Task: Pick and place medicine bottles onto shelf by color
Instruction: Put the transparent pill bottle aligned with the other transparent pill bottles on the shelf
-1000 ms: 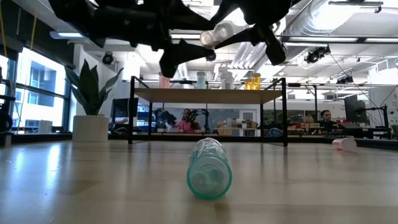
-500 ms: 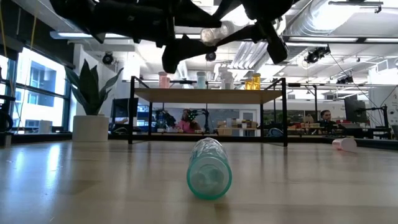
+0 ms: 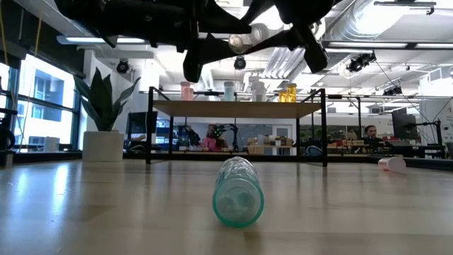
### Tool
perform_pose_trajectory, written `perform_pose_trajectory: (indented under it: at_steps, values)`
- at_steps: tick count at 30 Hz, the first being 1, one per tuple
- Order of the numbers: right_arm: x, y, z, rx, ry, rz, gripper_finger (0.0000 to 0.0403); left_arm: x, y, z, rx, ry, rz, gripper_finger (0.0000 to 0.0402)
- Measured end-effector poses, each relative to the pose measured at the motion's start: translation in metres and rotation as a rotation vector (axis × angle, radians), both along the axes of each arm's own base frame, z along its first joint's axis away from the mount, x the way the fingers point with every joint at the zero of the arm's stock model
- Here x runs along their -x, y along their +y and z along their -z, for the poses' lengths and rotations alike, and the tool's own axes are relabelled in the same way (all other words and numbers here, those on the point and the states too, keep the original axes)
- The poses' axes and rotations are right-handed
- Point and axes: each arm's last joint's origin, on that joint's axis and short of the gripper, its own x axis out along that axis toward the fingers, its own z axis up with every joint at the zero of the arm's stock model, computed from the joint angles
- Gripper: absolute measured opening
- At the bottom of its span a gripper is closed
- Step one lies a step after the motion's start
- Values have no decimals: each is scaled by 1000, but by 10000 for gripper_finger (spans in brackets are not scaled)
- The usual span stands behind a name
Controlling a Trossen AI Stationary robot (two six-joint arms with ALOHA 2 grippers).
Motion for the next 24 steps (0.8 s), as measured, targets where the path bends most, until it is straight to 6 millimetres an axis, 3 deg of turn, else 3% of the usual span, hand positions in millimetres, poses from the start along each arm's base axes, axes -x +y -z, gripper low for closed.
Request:
perform_pose_trajectory:
  at_steps: [7,24]
  values:
    - [-1,-2,0,-7,-3,0,175,0,-1,0,-3,0,1,159]
    - [-1,-1,0,-228,-165,72,181,0,-1,0,-7,-1,-21,154]
